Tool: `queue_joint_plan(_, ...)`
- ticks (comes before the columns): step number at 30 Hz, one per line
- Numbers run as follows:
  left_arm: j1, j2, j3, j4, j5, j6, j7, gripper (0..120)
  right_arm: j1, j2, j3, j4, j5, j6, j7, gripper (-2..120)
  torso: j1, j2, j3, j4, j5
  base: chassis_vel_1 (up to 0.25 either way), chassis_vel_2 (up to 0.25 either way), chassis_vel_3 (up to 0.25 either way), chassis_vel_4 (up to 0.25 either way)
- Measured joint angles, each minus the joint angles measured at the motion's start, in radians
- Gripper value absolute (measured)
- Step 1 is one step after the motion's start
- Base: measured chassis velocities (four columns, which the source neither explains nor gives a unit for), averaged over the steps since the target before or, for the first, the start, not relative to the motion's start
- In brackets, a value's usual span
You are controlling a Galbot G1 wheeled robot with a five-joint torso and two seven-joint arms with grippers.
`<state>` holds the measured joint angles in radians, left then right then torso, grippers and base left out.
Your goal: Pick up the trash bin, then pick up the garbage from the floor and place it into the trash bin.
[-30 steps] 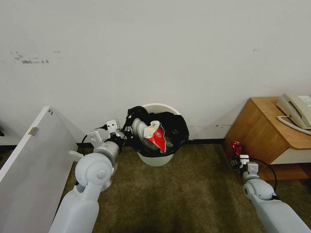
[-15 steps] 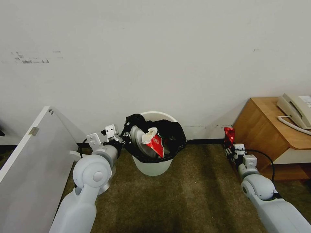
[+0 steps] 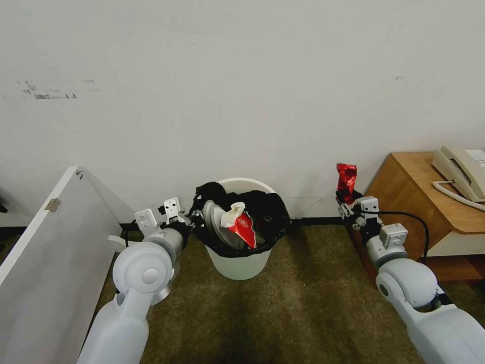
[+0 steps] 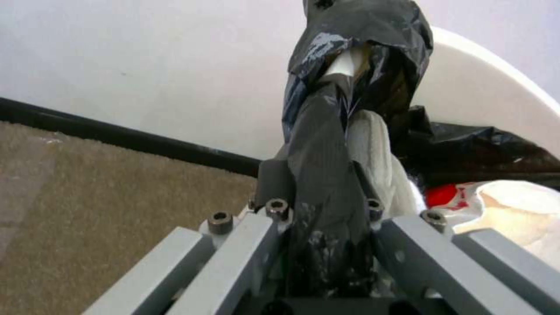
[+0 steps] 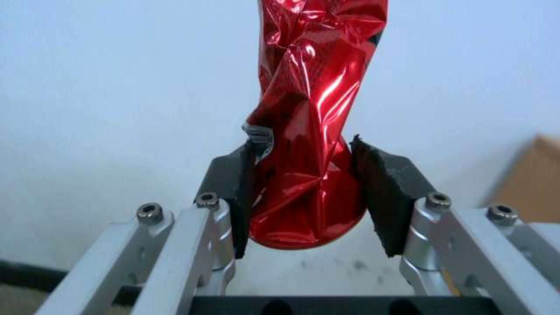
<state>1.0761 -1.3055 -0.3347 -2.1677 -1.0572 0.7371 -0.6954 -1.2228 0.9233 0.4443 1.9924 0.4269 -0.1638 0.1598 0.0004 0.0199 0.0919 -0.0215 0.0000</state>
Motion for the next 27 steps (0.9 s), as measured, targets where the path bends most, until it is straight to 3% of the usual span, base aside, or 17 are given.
queue_joint_plan(8,0.002,-0.003,0.008,0.007,-0.002,0.000,0.002,4,0.013,-0.015,-0.009,0.038,0.025,0.037,-0.039,39,0.000,0.000,0.000,0.0000,-0.0001,0.000,0.000,0.000,0.000)
queue_joint_plan(17,-0.006,-0.013,0.022,0.021,0.000,0.000,0.012,4,0.057,-0.092,-0.072,0.049,0.062,0.213,-0.289,39,0.000,0.000,0.000,0.0001,0.0000,0.000,0.000,0.000,0.000)
queue_joint_plan(27,-0.011,-0.025,0.034,0.035,0.005,0.000,0.019,4,0.070,-0.142,-0.114,0.044,0.089,0.288,-0.424,39,0.000,0.000,0.000,0.0000,0.0000,0.000,0.000,0.000,0.000)
